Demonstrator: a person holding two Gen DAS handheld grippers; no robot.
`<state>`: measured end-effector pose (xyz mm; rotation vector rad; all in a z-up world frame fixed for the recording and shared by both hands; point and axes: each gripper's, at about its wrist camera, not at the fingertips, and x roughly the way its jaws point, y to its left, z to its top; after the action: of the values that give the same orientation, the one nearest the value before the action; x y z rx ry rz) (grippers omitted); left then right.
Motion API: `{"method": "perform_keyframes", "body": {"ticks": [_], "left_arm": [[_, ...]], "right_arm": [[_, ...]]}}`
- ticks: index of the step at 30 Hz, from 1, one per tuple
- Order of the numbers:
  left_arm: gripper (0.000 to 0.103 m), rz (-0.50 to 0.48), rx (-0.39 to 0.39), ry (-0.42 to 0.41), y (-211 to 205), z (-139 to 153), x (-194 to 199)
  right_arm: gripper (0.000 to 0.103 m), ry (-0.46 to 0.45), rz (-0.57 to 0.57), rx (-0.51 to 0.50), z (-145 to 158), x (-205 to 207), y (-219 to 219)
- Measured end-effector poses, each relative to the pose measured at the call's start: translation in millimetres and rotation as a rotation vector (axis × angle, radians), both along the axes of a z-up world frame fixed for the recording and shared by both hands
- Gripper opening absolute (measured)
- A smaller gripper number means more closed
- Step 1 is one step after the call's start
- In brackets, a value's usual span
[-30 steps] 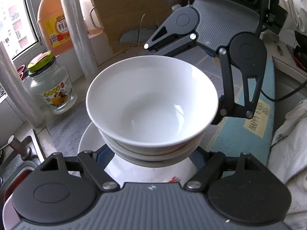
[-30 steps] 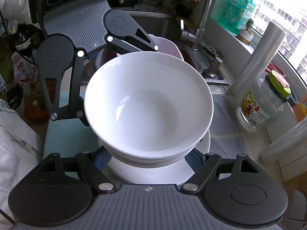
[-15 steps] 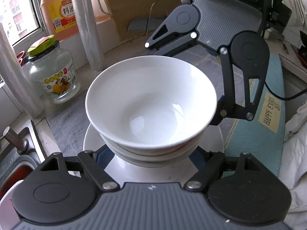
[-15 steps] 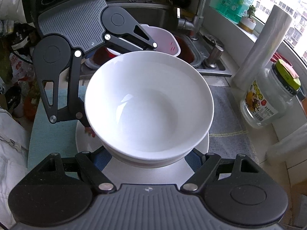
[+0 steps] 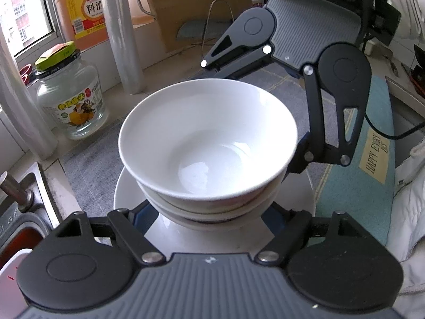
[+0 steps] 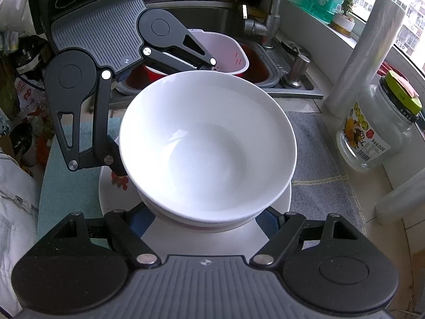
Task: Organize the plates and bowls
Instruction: 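Lower the bowl stack onto the plates and open both grippers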
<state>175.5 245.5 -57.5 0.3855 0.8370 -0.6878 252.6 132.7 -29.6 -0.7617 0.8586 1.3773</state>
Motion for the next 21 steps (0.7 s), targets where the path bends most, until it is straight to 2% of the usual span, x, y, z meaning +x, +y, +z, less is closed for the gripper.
{"method": "perform_keyframes", "body": {"ticks": [7,8,10,11,13,16,21], "left_arm": [[0.085,0.011,-0.014,-0.012,0.6,-1.0,-1.7],[0.086,0.012,-0.018,-0.023,1.1,-0.5,-3.0],[0.095,0.014,-0.014,-0.048,1.1,0.6,-6.4],[0.096,0.013,-0.013,-0.058,1.0,1.1,-8.5],[0.096,0.012,-0.013,-0.068,1.9,0.6,-12.2],[0.097,0.065,0.001,-0.105,3.1,-2.4,-18.1],[0.102,0.169,-0.079,-0.157,12.1,-0.5,-33.5]], "right_arm": [[0.087,-0.030,-0.005,-0.020,-5.7,-3.0,2.1],[0.090,-0.027,-0.005,-0.018,-5.8,-3.6,1.7],[0.094,-0.028,-0.008,-0.012,-4.6,-4.8,0.6],[0.100,-0.039,-0.011,-0.005,-3.1,-5.9,0.0],[0.103,-0.055,-0.017,0.004,-0.1,-8.4,-0.5],[0.103,-0.055,-0.047,0.003,2.3,-9.4,-1.1],[0.103,-0.040,-0.132,0.003,4.9,-15.7,-8.2]]}}
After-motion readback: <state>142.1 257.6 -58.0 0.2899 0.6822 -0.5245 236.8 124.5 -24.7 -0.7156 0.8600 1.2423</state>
